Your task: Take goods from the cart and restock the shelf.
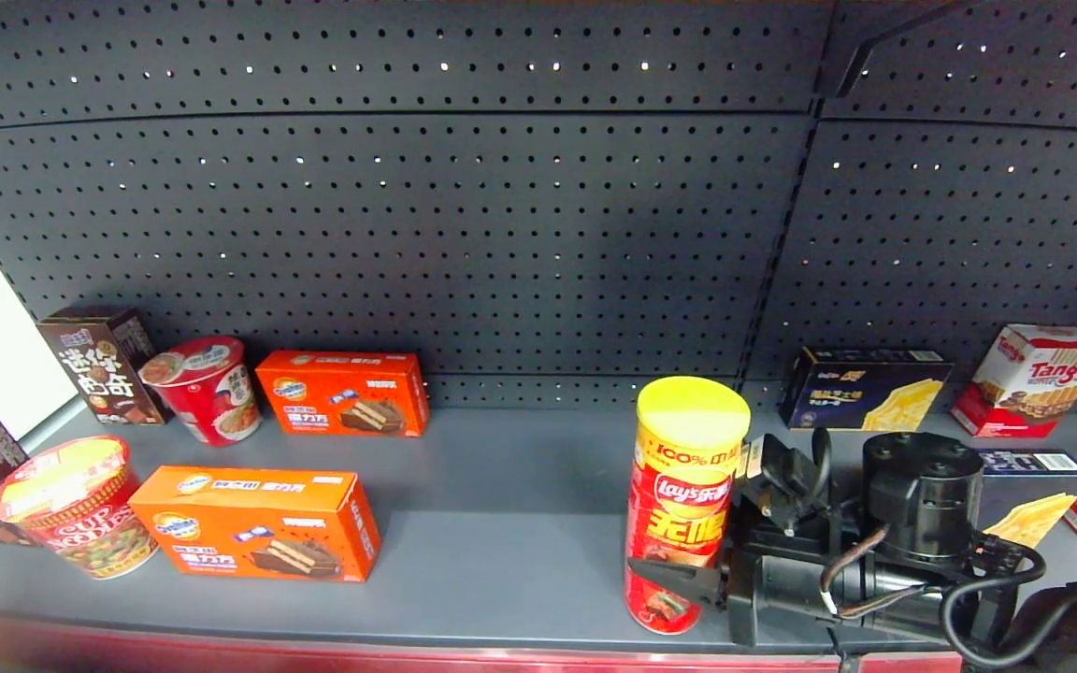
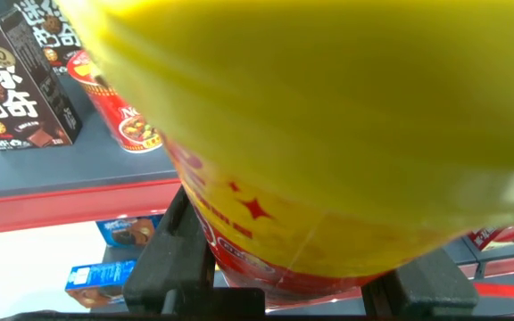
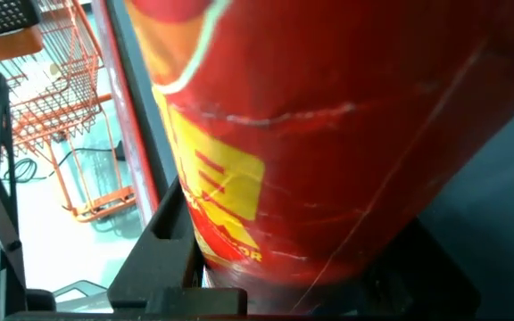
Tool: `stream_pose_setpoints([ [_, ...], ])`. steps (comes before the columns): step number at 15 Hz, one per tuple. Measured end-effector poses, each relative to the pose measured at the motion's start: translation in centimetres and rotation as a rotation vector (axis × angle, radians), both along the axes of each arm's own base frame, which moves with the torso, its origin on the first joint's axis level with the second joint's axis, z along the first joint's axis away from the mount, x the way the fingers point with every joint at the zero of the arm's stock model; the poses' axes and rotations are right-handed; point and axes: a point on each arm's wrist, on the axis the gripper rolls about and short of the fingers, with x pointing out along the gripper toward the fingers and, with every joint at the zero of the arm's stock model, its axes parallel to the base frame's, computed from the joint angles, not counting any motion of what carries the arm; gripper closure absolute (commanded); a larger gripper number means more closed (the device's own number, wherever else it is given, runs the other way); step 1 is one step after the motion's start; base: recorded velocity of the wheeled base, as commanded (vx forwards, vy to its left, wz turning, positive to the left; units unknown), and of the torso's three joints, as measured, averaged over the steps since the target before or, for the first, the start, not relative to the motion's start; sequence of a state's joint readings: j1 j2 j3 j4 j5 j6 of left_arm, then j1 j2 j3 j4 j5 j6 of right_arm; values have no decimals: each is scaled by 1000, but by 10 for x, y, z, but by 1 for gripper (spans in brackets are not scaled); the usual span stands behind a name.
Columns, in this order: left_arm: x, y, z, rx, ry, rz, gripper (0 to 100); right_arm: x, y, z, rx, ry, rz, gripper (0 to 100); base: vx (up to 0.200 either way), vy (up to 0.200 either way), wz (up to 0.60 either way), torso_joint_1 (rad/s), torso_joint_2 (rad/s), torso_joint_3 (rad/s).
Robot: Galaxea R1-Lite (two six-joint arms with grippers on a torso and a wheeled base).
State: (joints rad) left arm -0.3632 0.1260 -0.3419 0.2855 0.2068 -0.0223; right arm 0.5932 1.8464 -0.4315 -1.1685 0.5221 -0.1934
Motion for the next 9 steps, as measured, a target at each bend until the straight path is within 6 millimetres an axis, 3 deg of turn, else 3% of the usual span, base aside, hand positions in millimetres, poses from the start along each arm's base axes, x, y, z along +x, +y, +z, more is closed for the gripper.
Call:
stream_pose_setpoints([
  [1, 0, 0, -1, 0, 0, 0, 100, -1, 1, 0, -1, 2, 2, 0, 0, 0, 0, 0, 0, 0],
  [9, -1, 0, -2, -1, -3, 1, 100, -3, 0, -1, -6, 5, 2, 0, 0, 0, 0, 0, 0, 0],
])
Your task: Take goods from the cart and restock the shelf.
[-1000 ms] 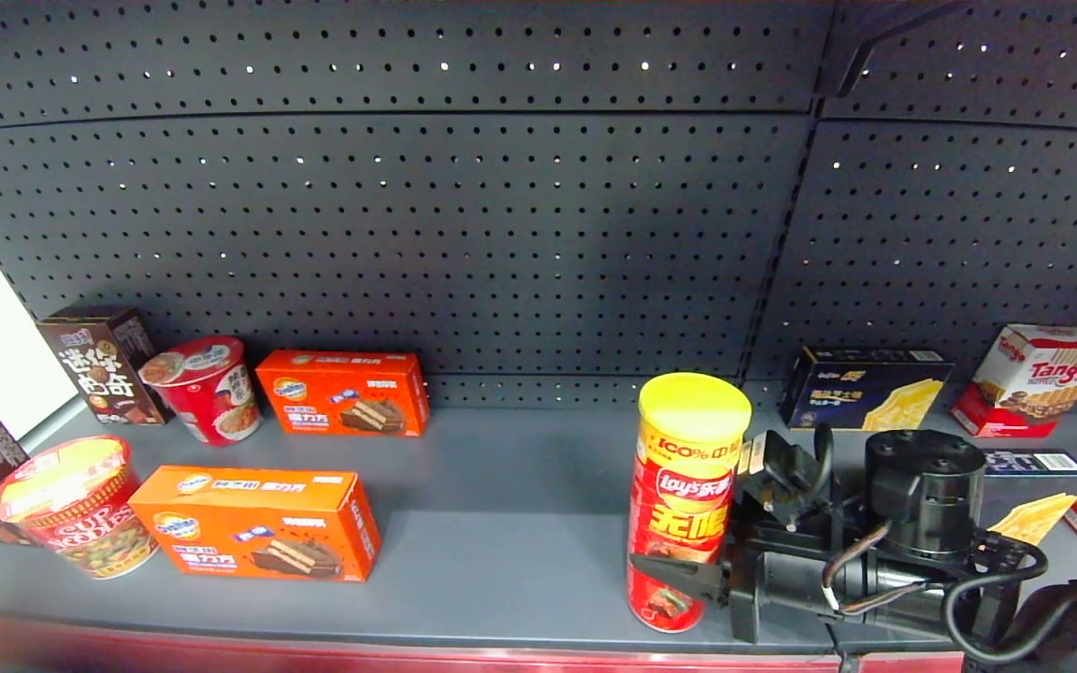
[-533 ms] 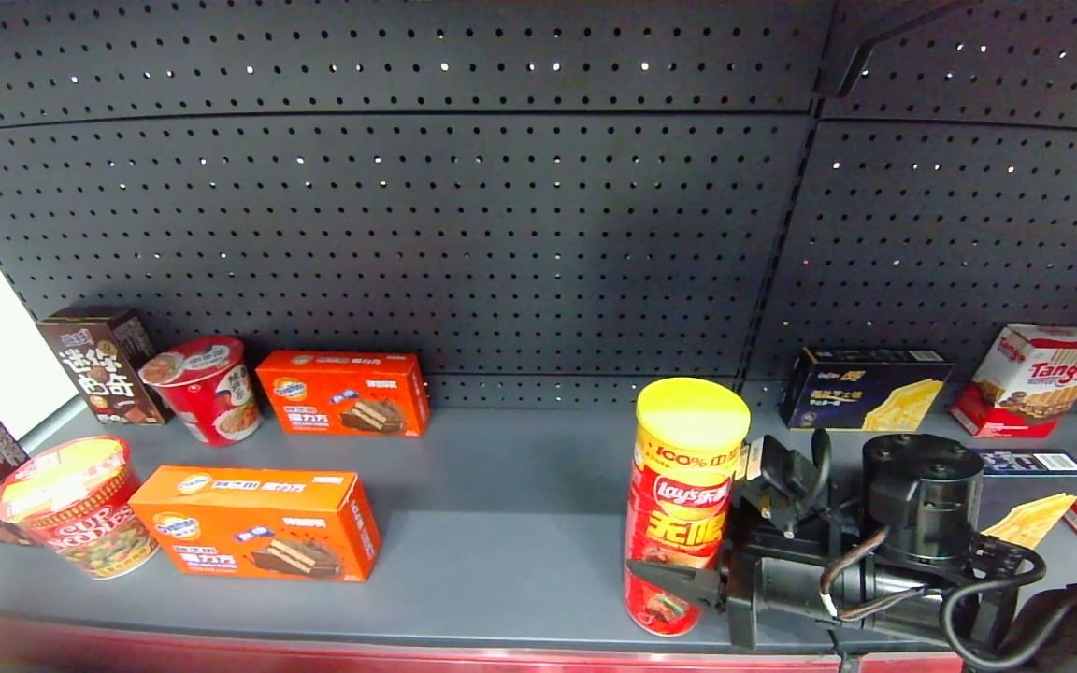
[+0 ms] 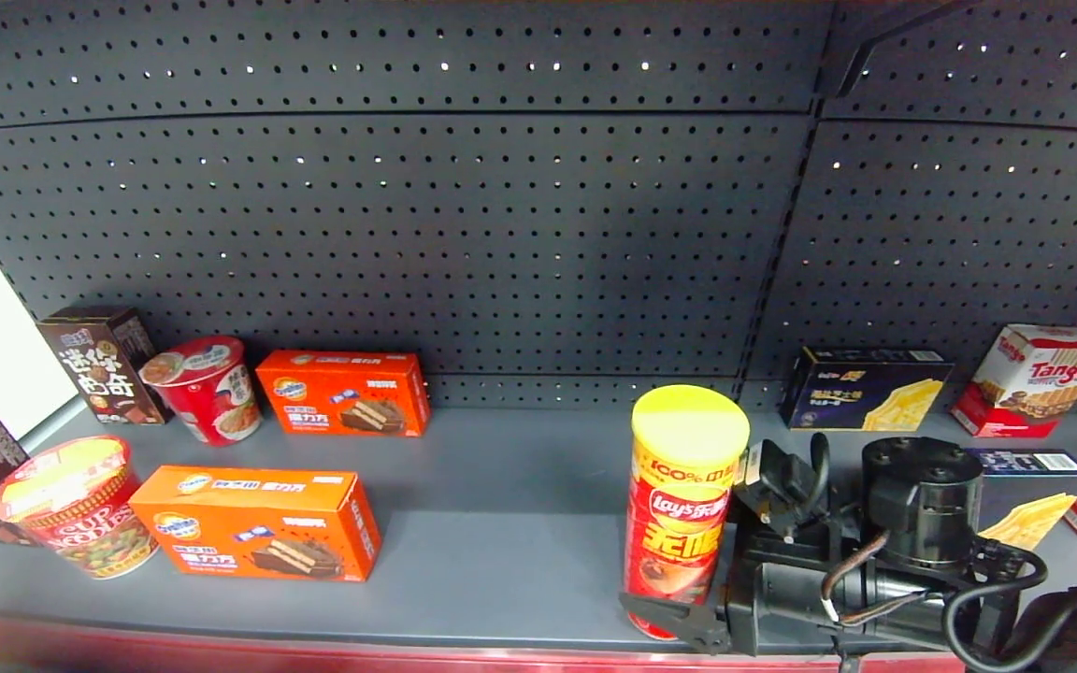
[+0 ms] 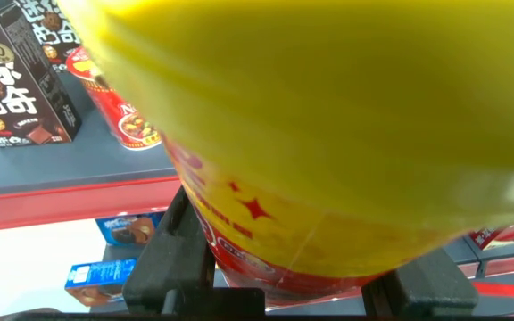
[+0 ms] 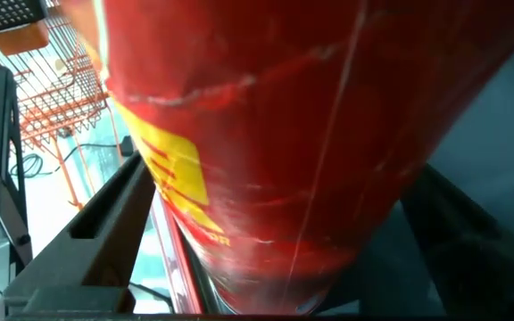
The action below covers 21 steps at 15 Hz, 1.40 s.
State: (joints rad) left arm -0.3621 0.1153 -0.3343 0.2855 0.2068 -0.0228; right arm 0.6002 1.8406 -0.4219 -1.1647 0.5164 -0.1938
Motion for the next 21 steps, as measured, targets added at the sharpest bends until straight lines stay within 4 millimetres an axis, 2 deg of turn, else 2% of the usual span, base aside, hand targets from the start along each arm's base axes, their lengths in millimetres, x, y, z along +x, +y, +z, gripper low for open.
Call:
stream_pose_setpoints([
  [8, 0, 0, 0, 1, 2, 0, 100, -9, -16, 6, 5, -5, -26, 0, 0, 0, 0, 0, 0, 0],
  [15, 1, 0, -2, 2, 6, 0, 100, -35, -34, 17, 23, -25, -36, 0, 0, 0, 0, 0, 0, 0],
  [21, 1, 0, -2, 3, 7, 0, 100, -56, -60, 31, 55, -74, -86, 0, 0, 0, 0, 0, 0, 0],
])
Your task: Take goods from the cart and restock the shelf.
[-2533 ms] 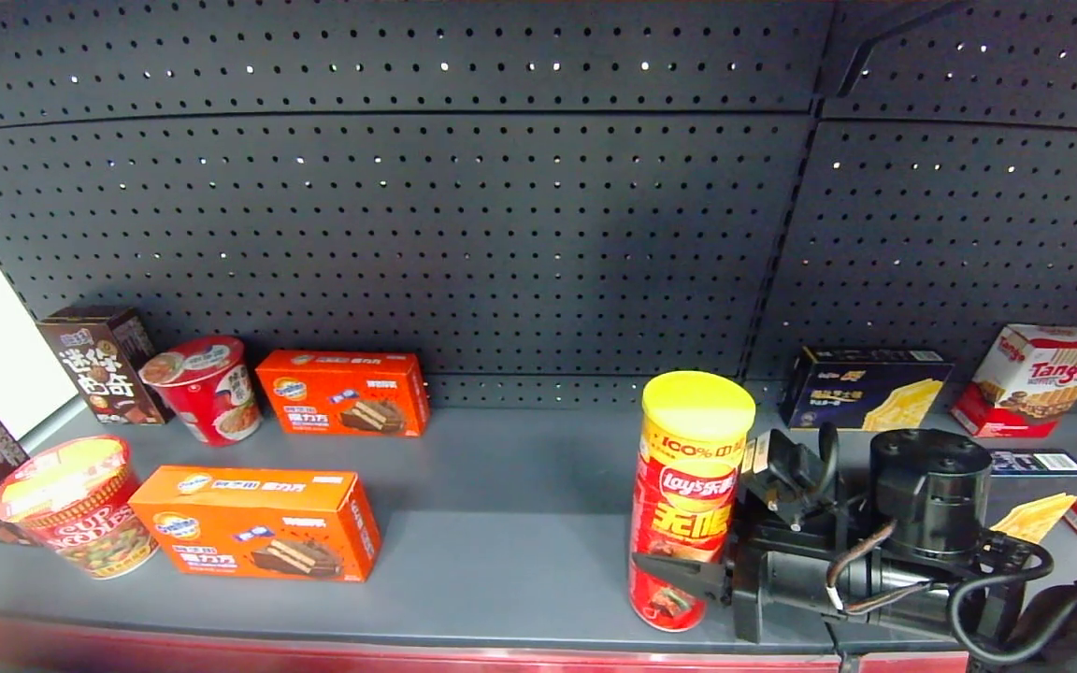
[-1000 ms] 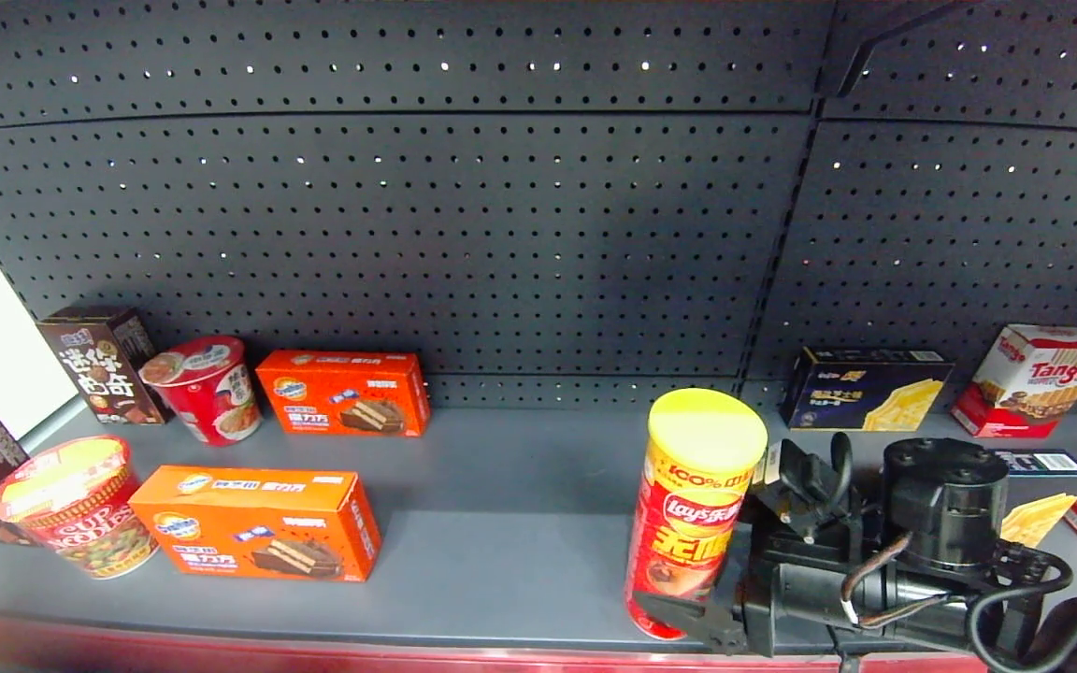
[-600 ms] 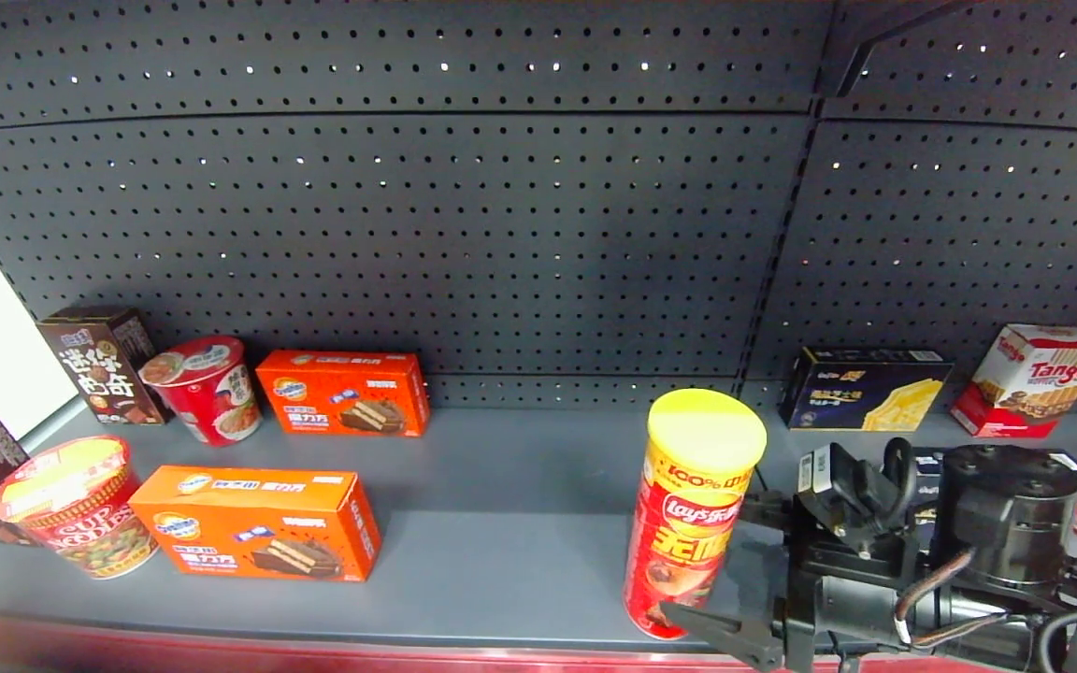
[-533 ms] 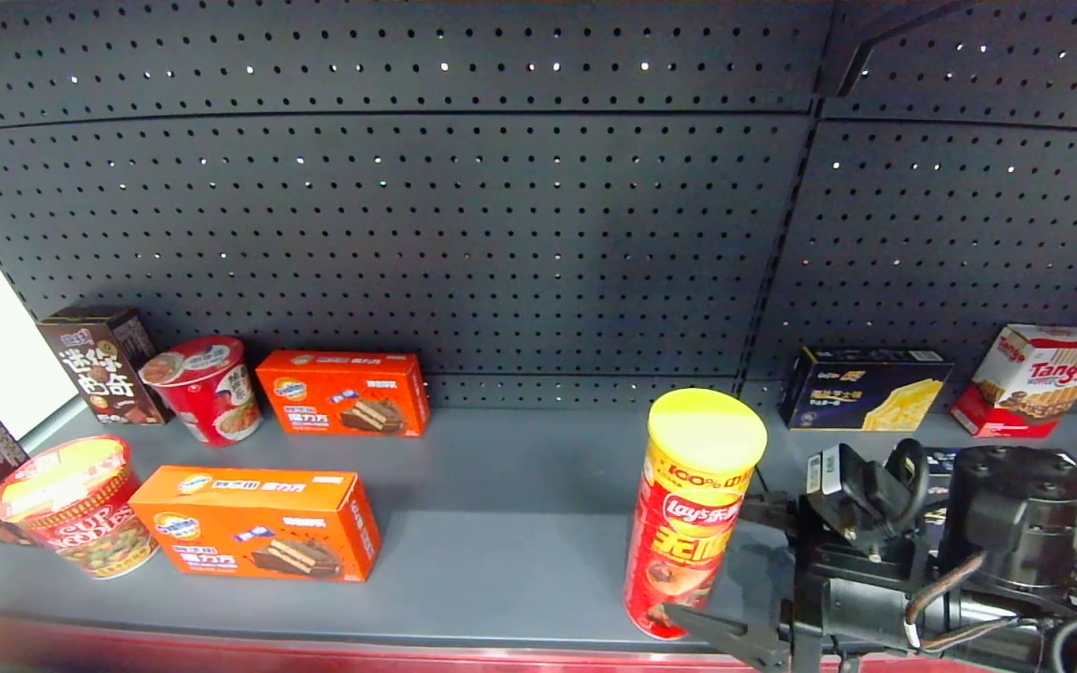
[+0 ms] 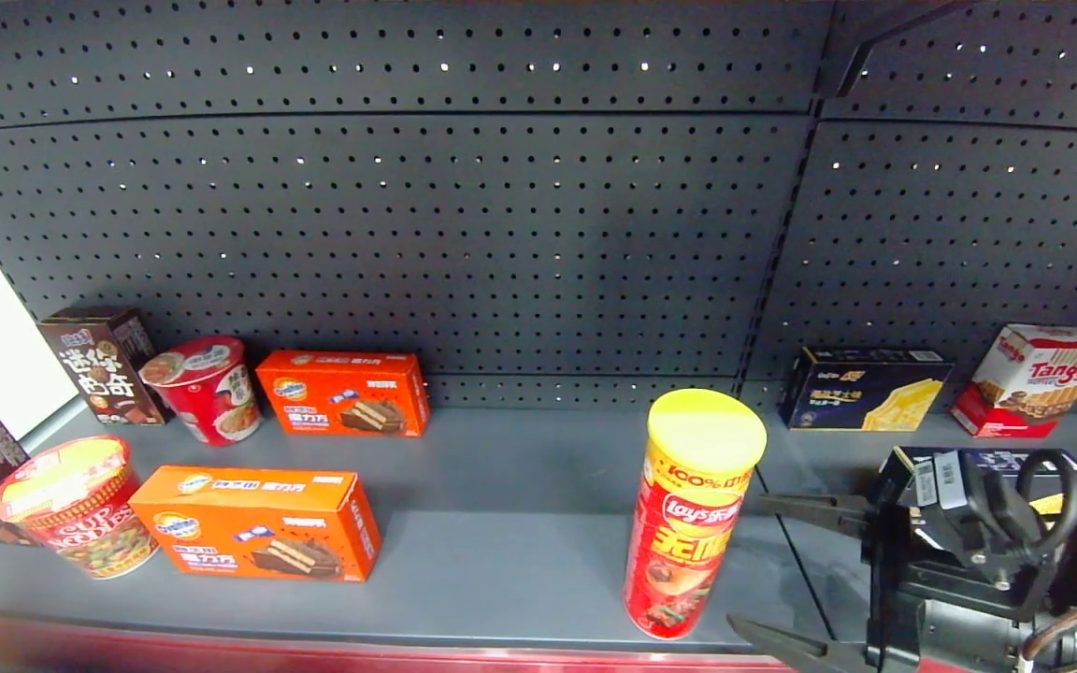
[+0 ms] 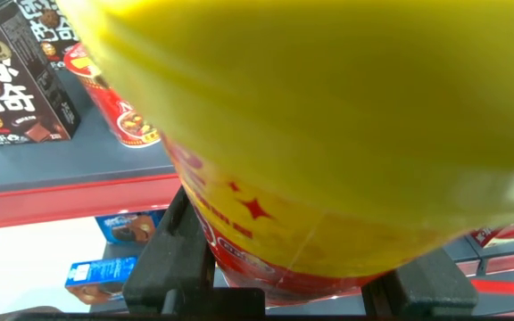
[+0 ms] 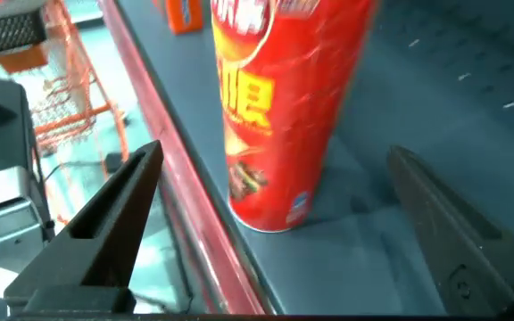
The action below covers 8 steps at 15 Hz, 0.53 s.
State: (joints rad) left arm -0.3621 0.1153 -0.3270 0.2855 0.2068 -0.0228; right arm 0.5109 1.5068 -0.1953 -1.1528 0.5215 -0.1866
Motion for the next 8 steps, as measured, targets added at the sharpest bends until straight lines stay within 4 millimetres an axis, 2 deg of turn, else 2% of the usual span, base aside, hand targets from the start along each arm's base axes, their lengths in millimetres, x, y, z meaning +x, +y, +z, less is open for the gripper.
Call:
stream_pose_setpoints([
  [5, -3, 1, 10, 30, -45, -4, 100, -1, -24, 38, 46, -65, -201, 0, 0, 0, 0, 0, 0, 0],
  [8, -9, 3, 27, 21, -99, -13, 100, -19, -41, 55, 12, 7, -308, 0, 0, 0, 0, 0, 0, 0],
])
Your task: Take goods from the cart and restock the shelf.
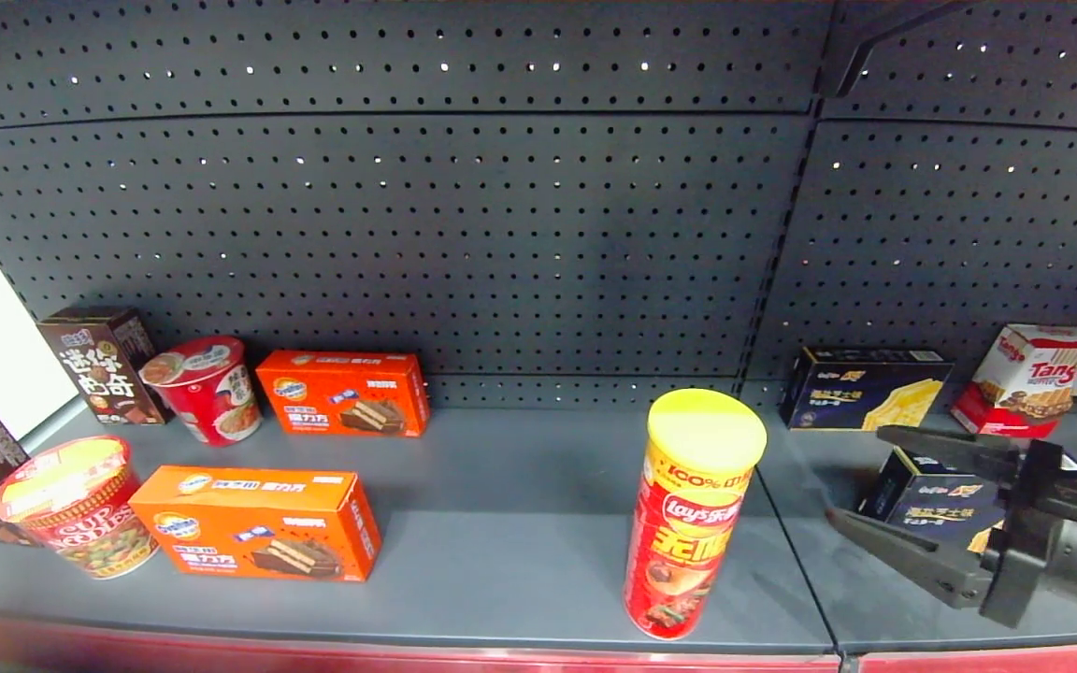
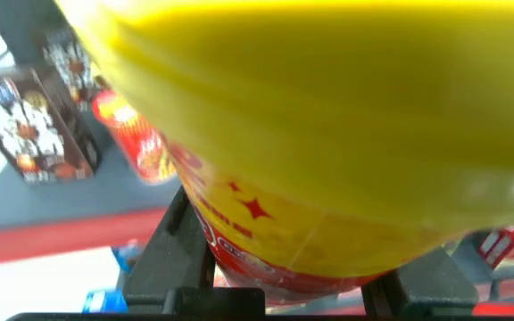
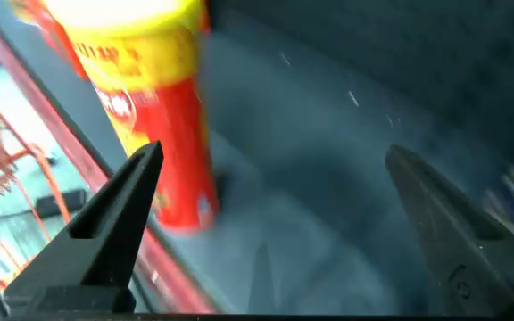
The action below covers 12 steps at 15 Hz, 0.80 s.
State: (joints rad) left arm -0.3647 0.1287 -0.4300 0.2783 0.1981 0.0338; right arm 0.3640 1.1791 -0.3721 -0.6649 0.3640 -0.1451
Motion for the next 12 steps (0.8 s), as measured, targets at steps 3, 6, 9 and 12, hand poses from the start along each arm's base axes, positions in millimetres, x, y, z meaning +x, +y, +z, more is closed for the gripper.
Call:
stream_pose_setpoints([
  [3, -4, 1, 9, -9, -28, -41, 100, -34, -15, 7, -39, 24, -172, 0, 0, 0, 0, 0, 0, 0],
  [6, -4, 0, 23, -11, -40, -84, 100, -76, -33, 7, -48, -3, -286, 0, 0, 0, 0, 0, 0, 0],
  [9, 7, -6, 42, 1, -22, -170, 100, -117, -53, -3, -43, -16, -365, 0, 0, 0, 0, 0, 0, 0],
  [12, 21, -15, 55, 15, 8, -301, 100, -150, -67, -21, -12, -54, -462, 0, 0, 0, 0, 0, 0, 0],
])
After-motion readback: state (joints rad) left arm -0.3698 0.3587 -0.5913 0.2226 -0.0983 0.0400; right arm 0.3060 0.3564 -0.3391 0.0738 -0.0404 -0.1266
